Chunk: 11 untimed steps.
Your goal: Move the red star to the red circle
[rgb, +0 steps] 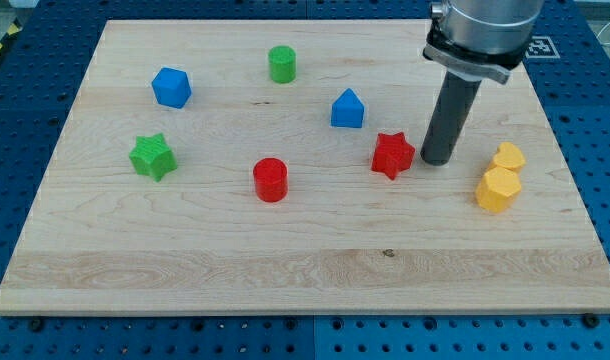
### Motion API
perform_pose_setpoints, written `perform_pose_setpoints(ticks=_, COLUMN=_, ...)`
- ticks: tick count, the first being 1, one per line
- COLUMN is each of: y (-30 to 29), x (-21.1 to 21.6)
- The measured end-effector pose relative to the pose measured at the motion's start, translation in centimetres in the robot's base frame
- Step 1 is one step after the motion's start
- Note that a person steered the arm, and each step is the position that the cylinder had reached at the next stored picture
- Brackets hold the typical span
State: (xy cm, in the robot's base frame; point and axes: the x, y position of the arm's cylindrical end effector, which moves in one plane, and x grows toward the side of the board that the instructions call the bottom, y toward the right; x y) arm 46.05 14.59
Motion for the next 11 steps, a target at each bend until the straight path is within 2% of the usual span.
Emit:
perform_pose_setpoints(ticks=1, y=-3.1, x=1.9)
perform_pose_setpoints(ticks=2, y=-6.8, x=2.0)
perform_pose_setpoints(ticks=4, y=-3.5, x=2.1)
perform_pose_setpoints(ticks=6, y=-2.9, x=-1.0)
perform_pose_setpoints(ticks=9, y=-12.3, x=-2.2)
perform_pose_setpoints(ticks=10, y=-13.1, x=-2.8)
perform_pose_setpoints(ticks=11, y=-13.4, x=-6.0)
